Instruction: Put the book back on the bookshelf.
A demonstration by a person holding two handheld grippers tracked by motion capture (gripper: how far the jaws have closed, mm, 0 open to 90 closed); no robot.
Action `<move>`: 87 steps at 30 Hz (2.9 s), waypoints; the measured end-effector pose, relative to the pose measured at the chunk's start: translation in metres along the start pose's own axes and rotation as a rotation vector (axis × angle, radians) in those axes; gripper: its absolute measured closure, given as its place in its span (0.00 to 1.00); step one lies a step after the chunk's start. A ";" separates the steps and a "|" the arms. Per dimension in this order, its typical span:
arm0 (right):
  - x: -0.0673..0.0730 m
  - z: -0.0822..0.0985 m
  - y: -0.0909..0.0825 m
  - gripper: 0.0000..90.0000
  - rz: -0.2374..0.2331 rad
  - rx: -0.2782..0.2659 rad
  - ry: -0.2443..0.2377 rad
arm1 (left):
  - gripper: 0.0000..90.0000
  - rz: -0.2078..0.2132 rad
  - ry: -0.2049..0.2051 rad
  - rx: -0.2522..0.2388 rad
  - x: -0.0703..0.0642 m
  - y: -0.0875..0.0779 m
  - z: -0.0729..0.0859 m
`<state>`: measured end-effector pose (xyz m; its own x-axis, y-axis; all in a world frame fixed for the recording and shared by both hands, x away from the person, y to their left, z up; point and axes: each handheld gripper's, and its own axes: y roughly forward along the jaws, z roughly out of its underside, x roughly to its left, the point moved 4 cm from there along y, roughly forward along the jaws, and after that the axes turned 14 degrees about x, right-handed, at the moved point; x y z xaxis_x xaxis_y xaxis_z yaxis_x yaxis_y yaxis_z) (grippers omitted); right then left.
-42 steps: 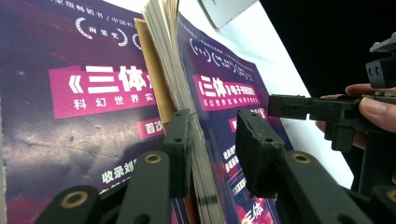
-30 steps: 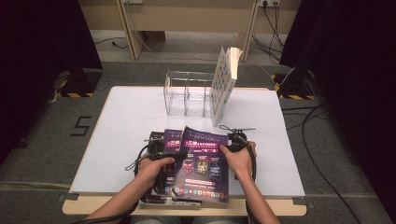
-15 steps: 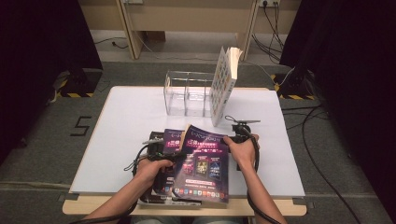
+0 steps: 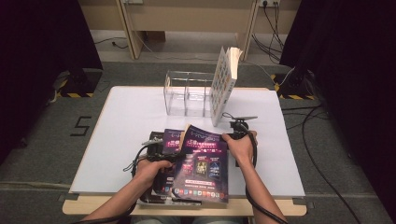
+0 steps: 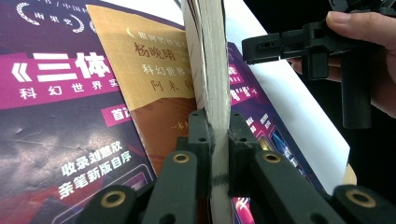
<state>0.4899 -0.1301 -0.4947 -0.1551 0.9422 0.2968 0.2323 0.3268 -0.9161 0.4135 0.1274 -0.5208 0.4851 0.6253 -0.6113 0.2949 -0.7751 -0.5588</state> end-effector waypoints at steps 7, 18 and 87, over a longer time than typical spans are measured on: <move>0.001 -0.002 0.004 0.61 -0.002 0.005 -0.002 | 0.92 0.013 0.006 -0.004 0.000 -0.002 0.001; 0.002 -0.004 0.007 0.60 -0.032 0.013 -0.011 | 0.92 0.033 0.051 -0.012 0.001 -0.007 0.003; -0.005 -0.001 0.008 0.68 -0.213 0.167 0.059 | 0.91 0.025 -0.040 0.065 0.012 -0.006 0.004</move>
<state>0.4938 -0.1317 -0.5028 -0.1262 0.8578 0.4982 0.0383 0.5061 -0.8616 0.4136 0.1400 -0.5267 0.4584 0.6096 -0.6467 0.2280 -0.7840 -0.5774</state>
